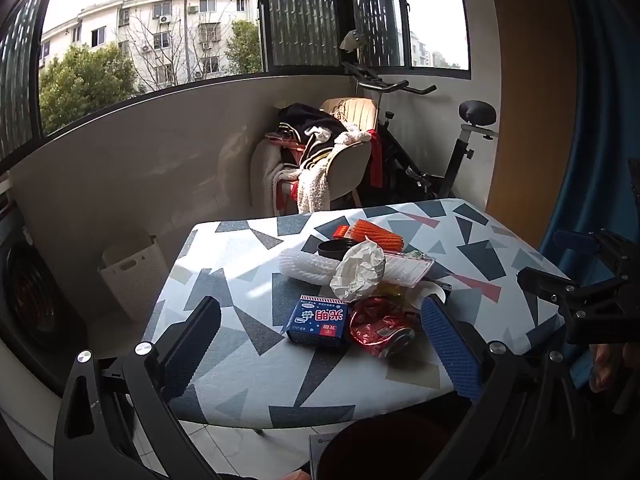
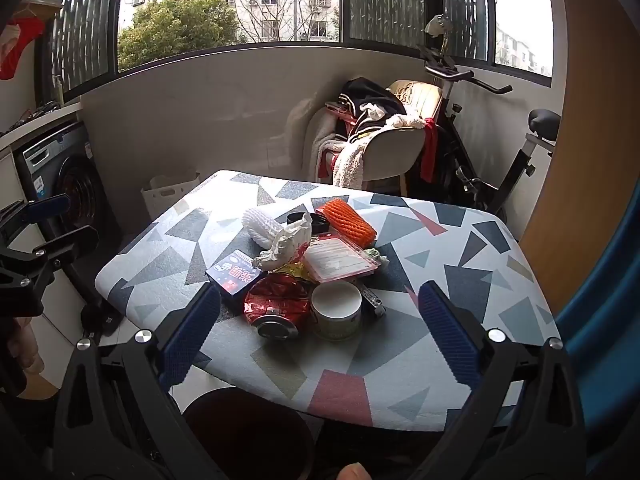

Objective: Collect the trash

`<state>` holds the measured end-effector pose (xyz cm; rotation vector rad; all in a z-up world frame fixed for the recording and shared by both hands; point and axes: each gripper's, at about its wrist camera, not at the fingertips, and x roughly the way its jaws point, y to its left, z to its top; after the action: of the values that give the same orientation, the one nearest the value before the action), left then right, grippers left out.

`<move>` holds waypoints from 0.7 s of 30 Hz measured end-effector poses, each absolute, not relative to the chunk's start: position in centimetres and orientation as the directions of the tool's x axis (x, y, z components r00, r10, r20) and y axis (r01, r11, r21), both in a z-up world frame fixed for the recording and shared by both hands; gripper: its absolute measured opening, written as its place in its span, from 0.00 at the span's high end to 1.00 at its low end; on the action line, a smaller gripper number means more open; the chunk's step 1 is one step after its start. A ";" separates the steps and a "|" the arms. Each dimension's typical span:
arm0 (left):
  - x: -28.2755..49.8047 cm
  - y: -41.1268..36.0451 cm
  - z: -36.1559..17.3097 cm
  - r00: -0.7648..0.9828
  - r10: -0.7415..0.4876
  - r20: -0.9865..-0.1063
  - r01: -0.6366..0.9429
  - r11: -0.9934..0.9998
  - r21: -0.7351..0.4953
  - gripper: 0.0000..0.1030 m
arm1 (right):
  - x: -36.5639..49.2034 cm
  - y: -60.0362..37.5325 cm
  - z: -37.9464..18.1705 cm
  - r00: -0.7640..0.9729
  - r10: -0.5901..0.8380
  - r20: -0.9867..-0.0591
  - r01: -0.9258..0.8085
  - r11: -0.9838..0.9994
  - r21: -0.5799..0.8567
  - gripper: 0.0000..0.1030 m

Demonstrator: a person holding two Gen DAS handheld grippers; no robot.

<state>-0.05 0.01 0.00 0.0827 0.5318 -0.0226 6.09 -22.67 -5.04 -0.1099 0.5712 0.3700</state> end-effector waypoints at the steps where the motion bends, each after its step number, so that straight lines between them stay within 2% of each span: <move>1: 0.0 0.0 0.0 0.862 0.000 -0.508 0.043 0.996 0.073 0.05 | 6.1 -22.7 -5.0 0.778 0.311 -0.546 -0.372 0.928 0.000 0.05; 21: -0.2 0.0 0.0 0.864 0.000 -0.504 0.044 0.996 0.074 0.05 | 6.1 -22.7 -5.1 0.779 0.308 -0.547 -0.369 0.929 -0.002 0.05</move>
<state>-0.19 -0.05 0.01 0.0842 0.5279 -0.0232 6.11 -22.65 -5.12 -0.1118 0.5711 0.3670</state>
